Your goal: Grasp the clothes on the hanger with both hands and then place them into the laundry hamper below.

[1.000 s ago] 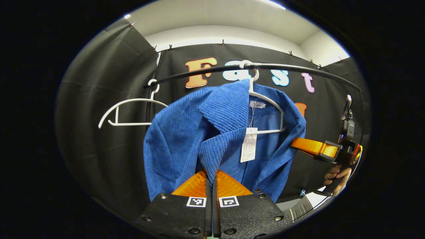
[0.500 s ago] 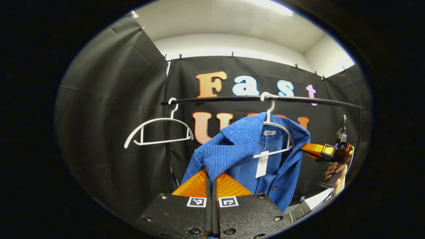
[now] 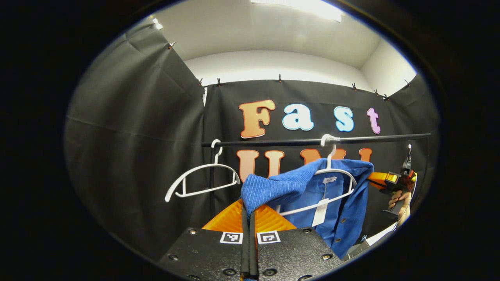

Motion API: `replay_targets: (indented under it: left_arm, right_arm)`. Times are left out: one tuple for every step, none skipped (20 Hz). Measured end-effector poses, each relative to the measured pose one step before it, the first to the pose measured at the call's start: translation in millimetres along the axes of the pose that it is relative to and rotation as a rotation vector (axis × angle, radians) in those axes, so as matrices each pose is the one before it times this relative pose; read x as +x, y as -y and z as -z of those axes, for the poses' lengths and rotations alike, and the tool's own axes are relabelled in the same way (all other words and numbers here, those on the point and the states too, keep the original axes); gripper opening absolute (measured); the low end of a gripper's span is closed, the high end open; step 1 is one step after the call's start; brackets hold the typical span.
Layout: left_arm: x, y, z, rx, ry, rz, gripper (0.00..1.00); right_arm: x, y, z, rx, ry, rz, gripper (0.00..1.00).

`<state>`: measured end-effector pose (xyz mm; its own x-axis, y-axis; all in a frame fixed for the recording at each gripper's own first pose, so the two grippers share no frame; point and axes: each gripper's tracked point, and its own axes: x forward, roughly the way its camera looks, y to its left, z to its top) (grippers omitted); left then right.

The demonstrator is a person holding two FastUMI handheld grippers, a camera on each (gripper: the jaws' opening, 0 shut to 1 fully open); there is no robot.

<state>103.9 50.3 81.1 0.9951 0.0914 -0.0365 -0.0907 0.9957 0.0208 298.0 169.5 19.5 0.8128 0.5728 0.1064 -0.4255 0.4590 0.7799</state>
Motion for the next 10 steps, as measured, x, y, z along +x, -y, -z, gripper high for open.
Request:
replay_targets:
  left_arm:
    - [2.86, -4.77, -4.71, 0.00952, 0.00590, -0.00940, 0.00]
    - [4.35, -4.17, -3.45, 0.01098, 0.00581, -0.00536, 0.00]
    - [2.70, -2.48, -5.35, 0.00831, 0.01052, 0.00128, 0.00]
    - [1.61, -2.10, -3.13, 0.00435, -0.00056, 0.00169, 0.00]
    - [3.36, -2.39, -2.59, 0.00738, -0.00161, -0.00008, 0.00]
    - [4.02, -1.07, -1.99, 0.01287, -0.00025, -0.00119, 0.00]
    - [3.58, -1.86, -0.99, 0.01725, 0.00116, -0.00340, 0.00]
    - [5.85, -2.06, -0.81, 0.01250, 0.00735, -0.01058, 0.00]
    - [4.95, -1.45, 0.71, 0.00984, -0.00219, -0.01185, 0.00]
    - [5.23, -1.22, 3.60, 0.00300, -0.00622, -0.01157, 0.00]
  right_arm:
    - [1.56, 2.43, -3.99, 0.00271, 0.00960, 0.01286, 0.07]
    - [3.38, 2.34, -5.34, 0.00536, 0.01320, 0.00881, 0.07]
    - [2.43, -0.75, -6.62, 0.00480, 0.01622, -0.00026, 0.07]
    - [3.10, 0.28, -4.13, -0.00041, 0.01229, 0.00011, 0.07]
    - [3.97, 2.66, -2.53, -0.00779, 0.01123, 0.00970, 0.07]
    - [4.57, 2.38, -3.73, -0.01548, 0.00855, 0.01153, 0.07]
    - [4.05, 1.16, -2.12, -0.01652, 0.00426, 0.00793, 0.07]
    - [3.86, 0.71, -2.00, -0.01239, 0.00029, 0.00489, 0.07]
    - [1.91, -0.05, 0.05, -0.01377, 0.00059, 0.00418, 0.07]
    - [3.49, 2.63, 1.95, -0.00844, -0.00123, 0.01094, 0.07]
